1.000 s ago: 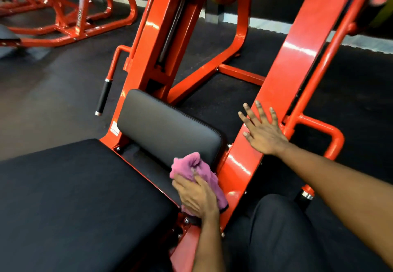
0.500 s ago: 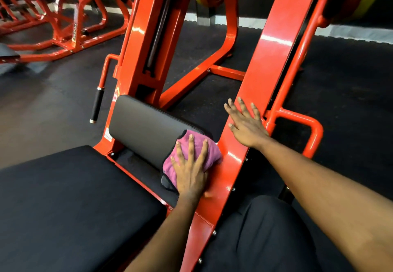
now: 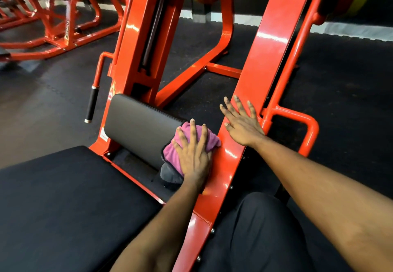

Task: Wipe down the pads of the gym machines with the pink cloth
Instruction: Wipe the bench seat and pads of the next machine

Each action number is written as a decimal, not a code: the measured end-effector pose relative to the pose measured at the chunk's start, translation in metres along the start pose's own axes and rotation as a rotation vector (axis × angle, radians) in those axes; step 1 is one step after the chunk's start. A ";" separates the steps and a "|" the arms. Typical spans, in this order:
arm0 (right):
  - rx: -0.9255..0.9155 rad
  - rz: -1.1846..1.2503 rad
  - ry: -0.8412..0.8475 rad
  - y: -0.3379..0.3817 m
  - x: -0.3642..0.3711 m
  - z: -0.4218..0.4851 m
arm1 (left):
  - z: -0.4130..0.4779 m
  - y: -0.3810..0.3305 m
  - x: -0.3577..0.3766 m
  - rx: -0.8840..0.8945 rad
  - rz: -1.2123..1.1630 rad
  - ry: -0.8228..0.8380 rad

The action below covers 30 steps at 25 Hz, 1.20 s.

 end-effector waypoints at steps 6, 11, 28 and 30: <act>0.007 0.027 0.034 -0.001 0.001 0.000 | -0.051 0.009 0.025 0.194 0.118 0.017; 0.020 0.151 0.202 -0.001 -0.004 0.001 | -0.075 0.018 0.020 0.081 -0.014 0.183; -0.075 1.105 -0.142 0.170 -0.128 -0.019 | 0.018 0.112 -0.216 0.102 -0.647 0.126; -0.195 1.151 -0.073 0.196 -0.136 -0.011 | 0.015 0.144 -0.225 0.026 -0.693 0.149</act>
Point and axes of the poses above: each hand's wrist, its own z-axis towards the middle knuckle, its own x-axis out of the palm, y = z × x, the point moved 10 cm from there along z, towards the middle knuckle, and after that the axes turned 5 degrees about x, right-handed, at the moved point
